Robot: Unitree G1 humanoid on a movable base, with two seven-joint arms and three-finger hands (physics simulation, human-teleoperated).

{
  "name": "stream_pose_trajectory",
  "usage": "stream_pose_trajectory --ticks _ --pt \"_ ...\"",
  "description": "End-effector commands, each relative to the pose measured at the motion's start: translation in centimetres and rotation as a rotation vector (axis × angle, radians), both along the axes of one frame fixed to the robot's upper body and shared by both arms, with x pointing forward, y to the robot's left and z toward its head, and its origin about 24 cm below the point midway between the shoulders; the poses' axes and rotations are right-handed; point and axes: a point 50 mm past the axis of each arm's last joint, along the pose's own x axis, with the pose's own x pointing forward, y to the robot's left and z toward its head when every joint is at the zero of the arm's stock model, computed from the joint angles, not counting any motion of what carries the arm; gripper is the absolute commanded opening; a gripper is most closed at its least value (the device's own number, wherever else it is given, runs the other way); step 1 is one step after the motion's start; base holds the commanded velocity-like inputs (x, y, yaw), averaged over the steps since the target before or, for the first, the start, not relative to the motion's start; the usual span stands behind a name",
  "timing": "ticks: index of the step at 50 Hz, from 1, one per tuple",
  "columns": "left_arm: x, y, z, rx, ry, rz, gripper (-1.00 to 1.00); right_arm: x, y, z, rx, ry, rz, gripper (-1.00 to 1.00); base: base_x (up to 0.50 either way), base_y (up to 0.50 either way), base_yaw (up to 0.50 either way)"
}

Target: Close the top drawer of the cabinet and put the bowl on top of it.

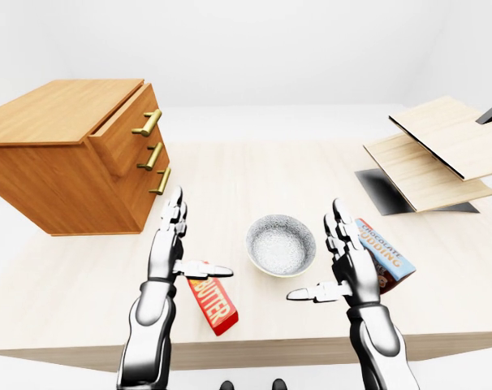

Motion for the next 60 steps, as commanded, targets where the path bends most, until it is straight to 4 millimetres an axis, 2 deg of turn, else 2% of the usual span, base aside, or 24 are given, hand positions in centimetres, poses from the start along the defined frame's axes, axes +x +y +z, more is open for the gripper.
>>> stream_pose_trajectory --ticks 1,5,11,15,19,23,31,37,46,50,60 --pt "2.1 0.7 3.2 0.024 -0.126 -0.010 1.00 0.0 0.0 0.1 0.016 0.011 0.013 1.00 0.00 0.00 0.00" --pt "4.2 1.1 5.2 0.023 -0.184 -0.052 1.00 -0.1 -0.1 0.1 0.018 0.008 0.013 1.00 0.00 0.00 0.00" --pt "5.9 1.3 6.8 0.033 -0.219 -0.060 1.00 0.0 -0.2 0.3 0.025 0.007 0.015 1.00 0.00 0.00 0.00" --pt "7.6 0.6 6.9 0.059 -0.195 -0.073 1.00 -0.1 -0.2 0.2 0.025 0.005 0.013 1.00 0.00 0.00 0.00" --pt "9.2 -0.3 6.2 0.095 -0.134 -0.095 1.00 -0.1 -0.1 0.2 0.023 0.005 0.015 1.00 0.00 0.00 0.00" --pt "10.1 -0.4 6.1 0.098 -0.109 -0.097 1.00 -0.2 -0.1 0.3 0.022 0.002 0.016 1.00 0.00 0.00 0.00" --pt "11.0 -0.4 7.4 0.103 -0.132 -0.101 1.00 -0.3 -0.3 0.4 0.028 -0.002 0.015 1.00 0.00 0.00 0.00" --pt "12.0 0.3 7.5 0.081 -0.108 -0.077 1.00 -0.4 -0.3 0.5 0.028 -0.007 0.013 1.00 0.00 0.00 0.00" --pt "11.6 1.9 9.7 0.036 -0.187 -0.044 1.00 -0.2 -0.3 0.4 0.027 -0.004 0.011 1.00 0.00 0.00 0.00" --pt "11.6 2.4 9.8 0.022 -0.190 -0.032 1.00 -0.3 -0.4 0.5 0.026 -0.006 0.007 1.00 0.00 0.00 0.00" --pt "12.1 3.5 8.6 -0.004 -0.130 -0.004 1.00 -0.4 -0.7 0.8 0.032 -0.015 -0.003 1.00 0.00 0.00 0.00"
